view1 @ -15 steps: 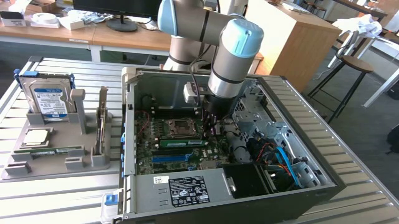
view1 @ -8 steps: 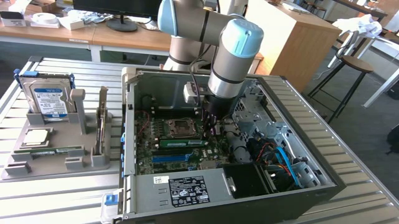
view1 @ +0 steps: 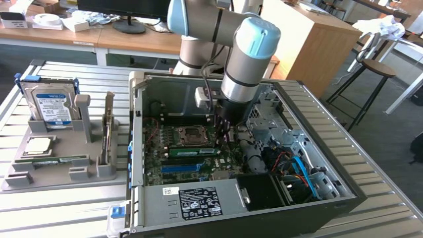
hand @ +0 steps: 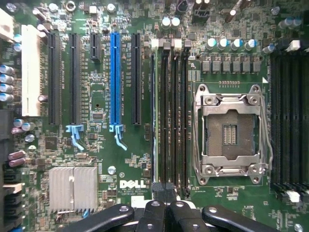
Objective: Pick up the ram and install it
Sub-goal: 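Press down the ram until it locks into place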
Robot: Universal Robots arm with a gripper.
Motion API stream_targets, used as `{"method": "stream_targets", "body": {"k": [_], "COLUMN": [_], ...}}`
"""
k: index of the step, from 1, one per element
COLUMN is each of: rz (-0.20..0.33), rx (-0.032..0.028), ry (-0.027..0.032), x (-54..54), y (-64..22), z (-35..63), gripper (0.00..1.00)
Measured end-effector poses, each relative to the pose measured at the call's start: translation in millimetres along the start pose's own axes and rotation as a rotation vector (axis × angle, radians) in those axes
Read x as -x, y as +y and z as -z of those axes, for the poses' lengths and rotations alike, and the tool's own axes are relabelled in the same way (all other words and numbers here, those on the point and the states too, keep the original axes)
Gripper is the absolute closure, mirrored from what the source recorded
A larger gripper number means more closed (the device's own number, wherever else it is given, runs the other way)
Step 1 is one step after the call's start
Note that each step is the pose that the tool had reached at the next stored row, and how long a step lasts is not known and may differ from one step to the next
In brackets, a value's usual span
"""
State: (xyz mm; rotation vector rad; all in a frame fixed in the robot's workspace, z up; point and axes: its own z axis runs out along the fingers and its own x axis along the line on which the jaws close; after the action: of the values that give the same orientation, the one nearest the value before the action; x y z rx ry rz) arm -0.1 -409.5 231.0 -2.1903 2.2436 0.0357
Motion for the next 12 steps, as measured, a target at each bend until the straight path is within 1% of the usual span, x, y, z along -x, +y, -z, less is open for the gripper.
{"method": "stream_targets", "body": {"k": [12], "rz": [0.0], "rx": [0.0], "ry": [0.0001], "x": [0.7], "y": [0.4], "z": [33.5], "gripper": [0.9]}}
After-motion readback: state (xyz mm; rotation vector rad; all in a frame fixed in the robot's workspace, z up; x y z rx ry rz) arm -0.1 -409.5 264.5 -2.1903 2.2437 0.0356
